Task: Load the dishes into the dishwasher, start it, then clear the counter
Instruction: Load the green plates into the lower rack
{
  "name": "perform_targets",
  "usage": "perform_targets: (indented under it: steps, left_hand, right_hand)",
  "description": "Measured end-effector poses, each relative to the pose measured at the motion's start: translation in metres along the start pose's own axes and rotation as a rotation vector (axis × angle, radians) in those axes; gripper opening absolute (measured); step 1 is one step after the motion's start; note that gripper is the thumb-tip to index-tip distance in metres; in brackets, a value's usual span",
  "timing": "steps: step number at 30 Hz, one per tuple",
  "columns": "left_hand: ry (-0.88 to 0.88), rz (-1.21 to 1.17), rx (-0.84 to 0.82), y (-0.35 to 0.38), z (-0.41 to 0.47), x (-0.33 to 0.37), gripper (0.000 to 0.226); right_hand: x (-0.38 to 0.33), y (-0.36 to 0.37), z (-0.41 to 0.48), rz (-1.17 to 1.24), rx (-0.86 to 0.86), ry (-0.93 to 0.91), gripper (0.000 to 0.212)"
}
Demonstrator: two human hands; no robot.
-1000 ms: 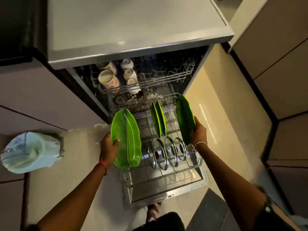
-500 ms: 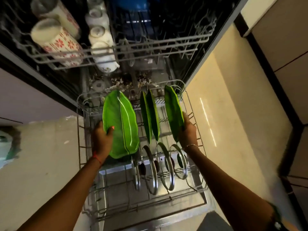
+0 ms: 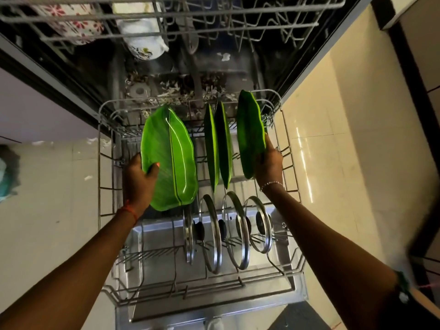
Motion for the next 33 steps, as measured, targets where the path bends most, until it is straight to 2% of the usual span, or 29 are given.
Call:
perform_targets:
  steps: [5,11,16,23,26,29,31,33]
  left_hand:
    - [-0.012,-0.019,0.009,0.005,0.007,0.0,0.024]
    - [-0.03,-0.048,0.015,0.006,0.012,-0.001,0.027]
    - [-0.063,-0.043,0.028,0.006,0.014,-0.013,0.026]
    - [-0.09,-0.057,0.029,0.0,0.01,-0.021,0.027]
    - [-0.125,-0.109,0.024,-0.004,0.01,-0.026,0.027]
    - [-0.175,-0.217,0.025,-0.012,0.008,-0.03,0.029]
    - [-0.26,-0.343,0.032,-0.017,0.004,-0.038,0.03]
    - [-0.362,-0.509,0.021,-0.015,-0.002,-0.048,0.028]
  right_hand:
    - [-0.01,0.011,0.004,-0.008,-0.022,-0.077,0.05]
    - [-0.002,0.038,0.007,-0.064,-0.047,-0.04,0.061]
    - [0.009,0.069,0.006,-0.058,-0.202,-0.008,0.061]
    - [0.018,0.077,-0.001,0.027,-0.258,0.045,0.061]
    - [0.011,0.053,-0.002,0.09,-0.118,0.132,0.062]
    - [-0.032,0.016,-0.006,0.133,0.138,-0.04,0.045]
    - [-0.056,0.02,-0.011,0.236,0.107,-0.089,0.035]
    - [-0.063,0.042,-0.019,0.364,-0.043,0.001,0.039]
Point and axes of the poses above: each hand's wrist, its own z-axis towards the middle knuckle, its own y-axis out of the palm, x = y × z, the point moved 10 cm from there along z, towards the middle knuckle, and after that the axes turned 8 degrees about -y, right-handed, at the moved point
